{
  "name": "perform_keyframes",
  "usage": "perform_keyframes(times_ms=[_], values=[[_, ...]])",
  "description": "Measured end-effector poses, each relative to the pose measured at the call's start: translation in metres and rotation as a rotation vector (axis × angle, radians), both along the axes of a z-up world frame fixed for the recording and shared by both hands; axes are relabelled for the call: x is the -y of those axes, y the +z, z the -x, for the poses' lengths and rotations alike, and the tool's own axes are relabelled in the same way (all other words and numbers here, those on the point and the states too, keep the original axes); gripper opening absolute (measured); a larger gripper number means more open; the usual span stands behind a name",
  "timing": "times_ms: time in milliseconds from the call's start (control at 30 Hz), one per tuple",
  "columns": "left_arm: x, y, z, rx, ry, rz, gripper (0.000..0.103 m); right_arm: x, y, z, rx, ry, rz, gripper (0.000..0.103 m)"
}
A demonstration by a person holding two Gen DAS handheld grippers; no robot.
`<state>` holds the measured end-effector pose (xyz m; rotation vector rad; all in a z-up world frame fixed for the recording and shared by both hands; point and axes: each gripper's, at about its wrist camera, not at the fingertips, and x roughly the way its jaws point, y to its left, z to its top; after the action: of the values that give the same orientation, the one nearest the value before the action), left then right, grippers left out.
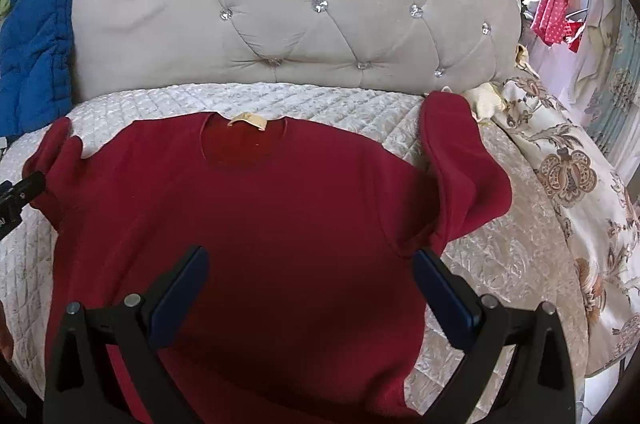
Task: Fold small clothes
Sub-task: 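Move both tools over the spread red sweater toward its sleeves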
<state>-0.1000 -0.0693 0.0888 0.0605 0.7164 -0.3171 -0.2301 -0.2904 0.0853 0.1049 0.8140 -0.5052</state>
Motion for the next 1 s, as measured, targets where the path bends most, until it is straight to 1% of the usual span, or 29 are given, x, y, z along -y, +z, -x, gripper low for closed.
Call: perform_keyframes(times_ms=[200, 300, 533, 767, 1000], values=[[0.004, -0.003, -0.001, -0.009, -0.02, -0.003, 0.058, 0.001, -0.008, -0.01, -0.028, 0.006, 0.008, 0.103], [0.005, -0.004, -0.002, -0.008, -0.023, -0.007, 0.058, 0.0, -0.014, -0.015, -0.041, 0.024, -0.021, 0.103], [0.007, -0.008, -0.004, -0.022, -0.031, -0.003, 0.058, -0.002, -0.024, -0.025, -0.065, 0.048, -0.046, 0.103], [0.009, -0.01, -0.006, -0.022, -0.023, -0.02, 0.058, -0.002, -0.028, -0.032, -0.068, 0.054, -0.069, 0.103], [0.005, -0.01, -0.01, -0.027, 0.001, -0.027, 0.058, -0.007, -0.025, -0.034, -0.044, 0.075, -0.088, 0.103]])
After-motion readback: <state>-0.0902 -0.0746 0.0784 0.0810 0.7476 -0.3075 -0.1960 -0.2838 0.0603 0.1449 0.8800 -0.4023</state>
